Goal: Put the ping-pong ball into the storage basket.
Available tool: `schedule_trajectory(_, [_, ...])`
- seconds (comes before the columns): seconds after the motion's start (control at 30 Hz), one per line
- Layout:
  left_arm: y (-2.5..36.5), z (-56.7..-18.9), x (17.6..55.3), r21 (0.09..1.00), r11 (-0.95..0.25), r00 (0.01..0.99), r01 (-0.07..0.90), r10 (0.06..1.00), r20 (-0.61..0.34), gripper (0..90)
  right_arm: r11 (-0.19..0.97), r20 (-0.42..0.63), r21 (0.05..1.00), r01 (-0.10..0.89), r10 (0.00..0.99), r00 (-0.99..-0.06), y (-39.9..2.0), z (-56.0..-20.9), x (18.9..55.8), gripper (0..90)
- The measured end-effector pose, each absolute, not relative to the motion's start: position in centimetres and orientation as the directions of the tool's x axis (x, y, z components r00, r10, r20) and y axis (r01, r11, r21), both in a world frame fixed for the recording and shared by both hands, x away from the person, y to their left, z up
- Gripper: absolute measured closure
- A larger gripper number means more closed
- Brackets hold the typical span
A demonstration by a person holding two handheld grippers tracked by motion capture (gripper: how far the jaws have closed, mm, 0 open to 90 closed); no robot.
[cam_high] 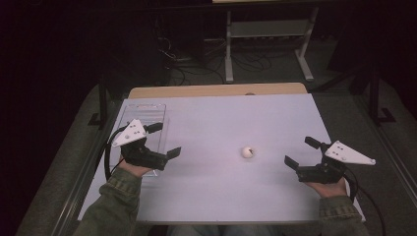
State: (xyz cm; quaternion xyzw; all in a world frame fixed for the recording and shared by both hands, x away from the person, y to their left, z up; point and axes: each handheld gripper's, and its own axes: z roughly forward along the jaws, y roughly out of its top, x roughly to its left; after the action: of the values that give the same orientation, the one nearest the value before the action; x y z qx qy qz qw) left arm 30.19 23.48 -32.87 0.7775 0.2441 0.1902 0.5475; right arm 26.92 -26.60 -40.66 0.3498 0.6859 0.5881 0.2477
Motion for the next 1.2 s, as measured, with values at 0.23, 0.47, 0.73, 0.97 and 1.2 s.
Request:
schedule_trajectory(0.23, [22.2,-32.5,30.8,0.934,-0.31,0.824,0.178,0.566,0.031,0.0,0.064,0.072,0.98,0.189,0.771,-0.633,-26.6,-40.7,26.9,0.0])
schedule_trajectory(0.47, [21.2,-32.3,31.3,0.925,-0.334,0.834,0.183,0.55,0.034,0.0,0.067,0.07,0.98,0.19,0.771,-0.634,-26.6,-40.7,26.9,0.0])
schedule_trajectory(0.73, [19.8,-32.2,32.0,0.914,-0.36,0.85,0.189,0.527,0.032,0.0,0.068,0.072,0.979,0.195,0.77,-0.634,-26.6,-40.7,26.9,0.0])
schedule_trajectory(0.97, [18.6,-32.2,32.7,0.903,-0.385,0.86,0.192,0.509,0.034,0.0,0.07,0.072,0.978,0.196,0.769,-0.635,-26.6,-40.8,26.9,0.0])
schedule_trajectory(1.2, [17.7,-32.1,33.3,0.895,-0.4,0.865,0.198,0.501,0.033,0.0,0.07,0.072,0.978,0.196,0.769,-0.636,-26.6,-40.8,26.9,0.0])
